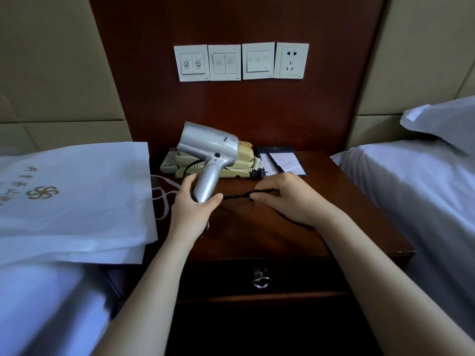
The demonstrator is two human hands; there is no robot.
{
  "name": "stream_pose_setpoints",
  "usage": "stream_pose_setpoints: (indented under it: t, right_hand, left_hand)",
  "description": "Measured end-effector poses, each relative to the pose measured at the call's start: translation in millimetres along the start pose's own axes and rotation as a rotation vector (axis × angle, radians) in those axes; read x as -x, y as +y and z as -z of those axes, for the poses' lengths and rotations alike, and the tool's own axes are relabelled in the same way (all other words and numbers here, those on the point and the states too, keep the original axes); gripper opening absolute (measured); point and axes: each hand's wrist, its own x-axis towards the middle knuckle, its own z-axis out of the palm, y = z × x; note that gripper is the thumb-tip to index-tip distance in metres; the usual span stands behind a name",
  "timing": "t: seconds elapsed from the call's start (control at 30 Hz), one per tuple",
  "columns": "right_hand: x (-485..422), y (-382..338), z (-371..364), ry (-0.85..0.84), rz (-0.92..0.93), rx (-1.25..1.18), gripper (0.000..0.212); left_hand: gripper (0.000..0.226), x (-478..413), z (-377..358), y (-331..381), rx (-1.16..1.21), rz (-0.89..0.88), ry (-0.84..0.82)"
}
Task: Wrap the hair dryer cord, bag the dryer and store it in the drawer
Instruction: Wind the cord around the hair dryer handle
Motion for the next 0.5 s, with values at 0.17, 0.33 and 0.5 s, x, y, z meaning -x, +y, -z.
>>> stream_pose_setpoints:
  t: [0.17, 0.33, 0.5]
  right_hand:
    - [-12, -19, -11, 0.208, 0.199, 0.214, 0.027]
    - [-16, -31, -14, 0.277, 0.259, 0.226, 0.025]
    - [-18, -39, -14, 0.245, 0.274, 0.265, 0.033]
  left_hand:
    - [0.059, 4, -11, -1, -0.177, -0.096, 0.002]
    - [0.052, 13, -20, 5, -0.406, -0.159, 0.025]
    - [0.039, 21, -15, 17, -0.531, -0.174, 0.022]
